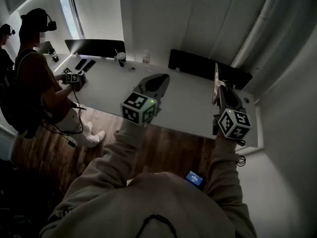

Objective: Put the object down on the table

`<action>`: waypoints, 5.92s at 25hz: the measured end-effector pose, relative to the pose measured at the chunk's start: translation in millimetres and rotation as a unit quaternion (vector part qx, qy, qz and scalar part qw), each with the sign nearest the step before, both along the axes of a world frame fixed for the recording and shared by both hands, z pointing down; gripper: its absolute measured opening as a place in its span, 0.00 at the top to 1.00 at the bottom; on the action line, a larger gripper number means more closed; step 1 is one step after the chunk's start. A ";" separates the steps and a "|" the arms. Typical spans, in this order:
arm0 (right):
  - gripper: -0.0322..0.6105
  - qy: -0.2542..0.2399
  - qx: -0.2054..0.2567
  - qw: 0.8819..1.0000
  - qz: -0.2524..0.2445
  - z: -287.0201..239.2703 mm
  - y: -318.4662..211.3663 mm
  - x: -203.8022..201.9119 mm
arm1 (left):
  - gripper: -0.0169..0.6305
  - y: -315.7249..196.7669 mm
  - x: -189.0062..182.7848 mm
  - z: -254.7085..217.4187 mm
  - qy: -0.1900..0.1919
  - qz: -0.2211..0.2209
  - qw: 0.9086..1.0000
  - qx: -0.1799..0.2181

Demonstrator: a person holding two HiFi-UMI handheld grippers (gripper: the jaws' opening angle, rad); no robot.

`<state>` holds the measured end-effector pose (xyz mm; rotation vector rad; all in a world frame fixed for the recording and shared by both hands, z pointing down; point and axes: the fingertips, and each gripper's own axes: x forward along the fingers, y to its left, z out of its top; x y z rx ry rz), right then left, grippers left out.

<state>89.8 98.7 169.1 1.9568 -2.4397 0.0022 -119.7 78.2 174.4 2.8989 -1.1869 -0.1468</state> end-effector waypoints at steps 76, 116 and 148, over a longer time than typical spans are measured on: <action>0.80 -0.029 -0.049 0.998 -0.014 71.9 -147.3 151.4 | 0.97 -170.0 161.1 50.9 -0.023 0.050 0.998 -0.002; 0.80 -0.038 -0.111 0.993 -0.007 132.7 -366.6 137.0 | 0.97 -388.6 153.0 126.1 -0.043 0.040 0.996 -0.073; 0.80 -0.048 -0.193 0.980 -0.021 256.2 -360.9 135.9 | 0.97 -372.1 156.8 262.3 -0.057 0.028 0.983 -0.172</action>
